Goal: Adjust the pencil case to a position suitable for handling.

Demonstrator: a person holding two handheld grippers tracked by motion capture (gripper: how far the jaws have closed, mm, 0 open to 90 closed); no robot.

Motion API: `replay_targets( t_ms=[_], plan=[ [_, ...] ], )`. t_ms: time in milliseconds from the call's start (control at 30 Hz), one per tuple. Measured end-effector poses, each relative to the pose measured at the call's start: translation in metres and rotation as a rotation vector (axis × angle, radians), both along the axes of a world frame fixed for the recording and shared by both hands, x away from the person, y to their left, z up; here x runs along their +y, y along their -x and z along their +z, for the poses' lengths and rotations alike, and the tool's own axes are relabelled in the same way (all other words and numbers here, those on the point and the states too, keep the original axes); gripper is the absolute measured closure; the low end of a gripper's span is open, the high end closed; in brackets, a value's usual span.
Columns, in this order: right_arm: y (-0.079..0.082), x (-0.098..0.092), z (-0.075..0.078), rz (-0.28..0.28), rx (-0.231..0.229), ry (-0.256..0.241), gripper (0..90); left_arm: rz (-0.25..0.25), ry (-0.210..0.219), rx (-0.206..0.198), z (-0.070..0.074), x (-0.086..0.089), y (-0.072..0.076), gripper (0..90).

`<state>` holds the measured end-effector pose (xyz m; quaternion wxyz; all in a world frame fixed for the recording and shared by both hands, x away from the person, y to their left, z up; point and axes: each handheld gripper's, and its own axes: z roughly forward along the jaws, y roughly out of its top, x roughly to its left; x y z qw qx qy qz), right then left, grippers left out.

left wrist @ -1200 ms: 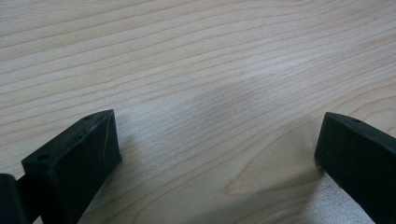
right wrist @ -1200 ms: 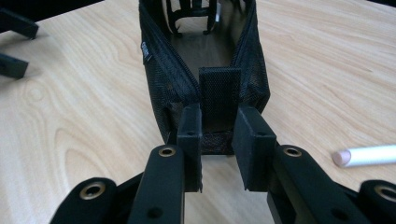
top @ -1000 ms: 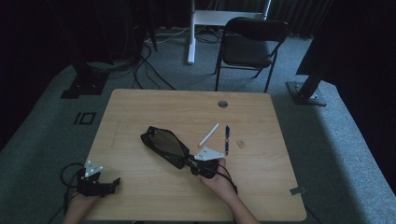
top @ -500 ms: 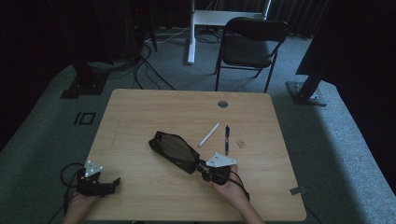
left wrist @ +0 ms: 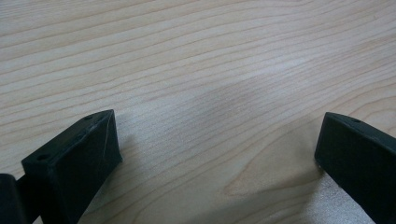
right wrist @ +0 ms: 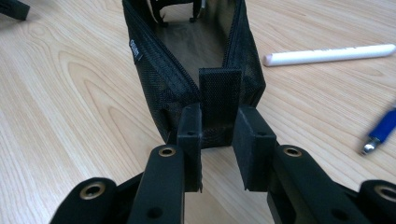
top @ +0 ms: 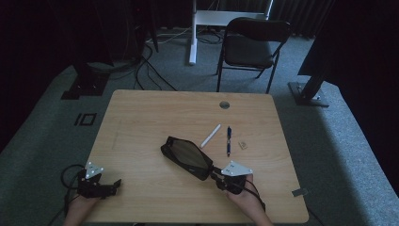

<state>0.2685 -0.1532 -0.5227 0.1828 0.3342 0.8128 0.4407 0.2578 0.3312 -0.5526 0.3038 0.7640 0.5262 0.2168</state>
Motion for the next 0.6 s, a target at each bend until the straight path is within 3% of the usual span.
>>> replay_targets(
  t_ms=[600],
  plan=[
    [0.02,-0.035,0.002,0.01,0.004,0.024,73.2,0.0,0.0,0.0,0.0,0.0,0.0,0.1]
  ],
)
